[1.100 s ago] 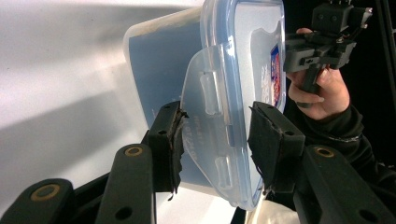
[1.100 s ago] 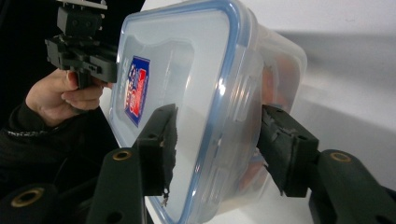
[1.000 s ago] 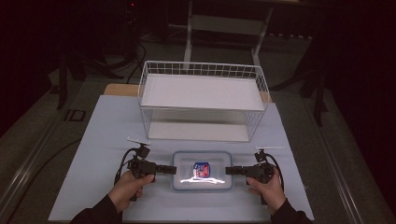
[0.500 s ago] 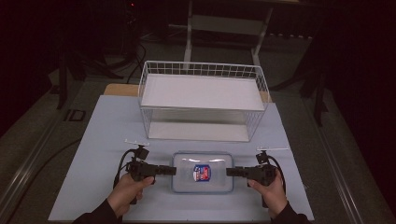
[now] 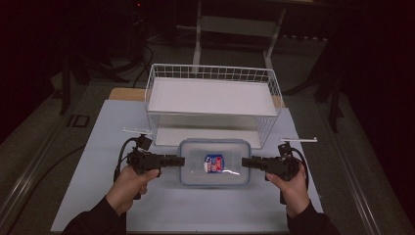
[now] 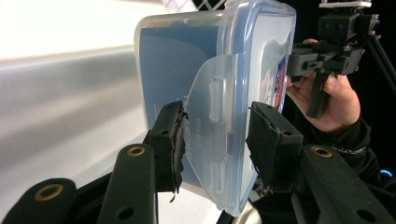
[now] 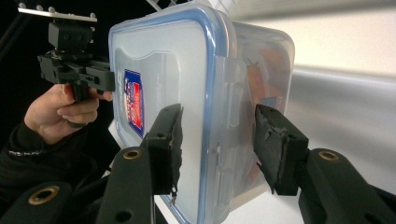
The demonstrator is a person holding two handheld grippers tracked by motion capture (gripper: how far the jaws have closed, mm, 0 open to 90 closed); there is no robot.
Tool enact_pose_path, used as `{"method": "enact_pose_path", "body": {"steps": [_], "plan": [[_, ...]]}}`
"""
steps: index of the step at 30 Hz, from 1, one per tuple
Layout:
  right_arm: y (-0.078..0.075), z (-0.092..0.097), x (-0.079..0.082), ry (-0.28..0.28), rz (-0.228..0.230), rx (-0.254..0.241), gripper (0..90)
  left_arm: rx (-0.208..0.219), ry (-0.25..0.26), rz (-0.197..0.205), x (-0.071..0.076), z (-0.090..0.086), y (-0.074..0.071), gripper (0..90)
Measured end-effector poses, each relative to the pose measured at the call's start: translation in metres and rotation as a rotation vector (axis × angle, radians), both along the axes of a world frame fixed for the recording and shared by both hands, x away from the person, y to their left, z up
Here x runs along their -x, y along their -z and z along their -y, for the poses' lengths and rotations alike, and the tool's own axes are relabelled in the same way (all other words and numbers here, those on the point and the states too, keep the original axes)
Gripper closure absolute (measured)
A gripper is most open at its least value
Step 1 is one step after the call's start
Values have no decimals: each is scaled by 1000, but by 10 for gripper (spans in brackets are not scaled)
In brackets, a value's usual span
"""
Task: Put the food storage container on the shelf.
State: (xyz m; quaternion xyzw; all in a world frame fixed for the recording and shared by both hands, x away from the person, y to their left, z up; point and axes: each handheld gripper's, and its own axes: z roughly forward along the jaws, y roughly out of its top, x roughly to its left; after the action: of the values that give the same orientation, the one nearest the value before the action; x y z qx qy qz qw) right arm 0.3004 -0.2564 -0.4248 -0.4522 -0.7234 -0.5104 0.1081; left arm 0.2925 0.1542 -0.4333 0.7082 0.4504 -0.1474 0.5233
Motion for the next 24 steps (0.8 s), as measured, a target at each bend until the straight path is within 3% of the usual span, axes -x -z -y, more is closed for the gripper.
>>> {"method": "enact_pose_path", "body": {"steps": [1,4,8,12,13,17,24], "plan": [[0,0,0,0,0,0,532,0,0,0,0,0,0,567],[-19,0,-6,5,32,-15,533,-1,-3,35,-5,-1,-21,567],[-35,0,-10,11,59,-20,534,-1,-4,53,-9,-1,-36,567],[-60,-1,-19,23,102,-34,534,-2,-7,81,-19,-2,-61,568],[-60,-1,-19,23,102,-34,534,-2,-7,81,-19,-2,-61,568],[-80,-3,-33,33,125,-58,535,-9,-13,109,-32,-4,-85,568],[-102,-7,-56,58,143,-74,533,-4,-34,123,-55,-7,-106,568]]}}
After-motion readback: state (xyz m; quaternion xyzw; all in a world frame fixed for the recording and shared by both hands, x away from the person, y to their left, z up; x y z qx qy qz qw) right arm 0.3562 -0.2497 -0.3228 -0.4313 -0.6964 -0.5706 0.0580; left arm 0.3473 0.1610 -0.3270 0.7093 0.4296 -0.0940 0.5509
